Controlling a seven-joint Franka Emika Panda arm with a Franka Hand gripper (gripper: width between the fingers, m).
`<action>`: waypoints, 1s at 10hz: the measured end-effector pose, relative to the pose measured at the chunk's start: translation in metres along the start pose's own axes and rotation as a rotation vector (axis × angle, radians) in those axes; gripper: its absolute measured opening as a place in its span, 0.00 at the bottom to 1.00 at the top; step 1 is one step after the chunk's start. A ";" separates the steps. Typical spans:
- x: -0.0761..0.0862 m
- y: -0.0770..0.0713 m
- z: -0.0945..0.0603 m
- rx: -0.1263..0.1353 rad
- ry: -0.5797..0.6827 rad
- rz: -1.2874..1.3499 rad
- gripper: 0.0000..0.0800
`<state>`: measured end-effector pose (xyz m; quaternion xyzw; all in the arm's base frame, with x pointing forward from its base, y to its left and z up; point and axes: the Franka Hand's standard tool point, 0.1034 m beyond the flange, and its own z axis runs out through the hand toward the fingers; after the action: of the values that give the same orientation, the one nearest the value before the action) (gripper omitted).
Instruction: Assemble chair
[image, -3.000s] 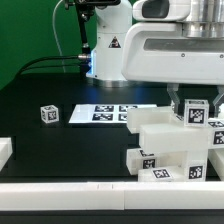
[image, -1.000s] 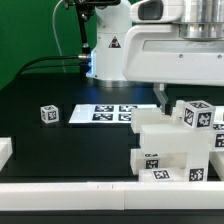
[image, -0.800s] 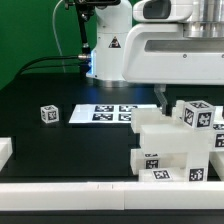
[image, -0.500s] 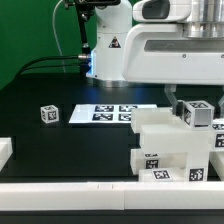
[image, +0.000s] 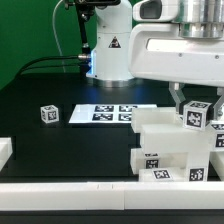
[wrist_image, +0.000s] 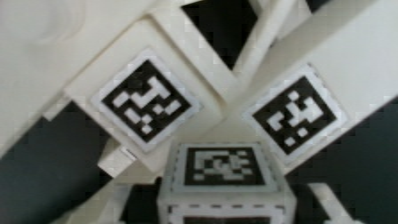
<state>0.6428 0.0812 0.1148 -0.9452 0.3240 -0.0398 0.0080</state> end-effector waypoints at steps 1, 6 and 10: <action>0.001 0.001 0.000 0.000 0.001 0.089 0.35; 0.004 0.002 0.002 0.040 -0.007 0.650 0.51; 0.003 0.000 0.003 0.032 0.006 0.366 0.81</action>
Offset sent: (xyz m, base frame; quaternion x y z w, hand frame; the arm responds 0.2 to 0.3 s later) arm -0.0051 -0.0070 -0.0007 -0.0360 0.0001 0.3119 0.9494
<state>0.6449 0.0790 0.1124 -0.8700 0.4900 -0.0457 0.0294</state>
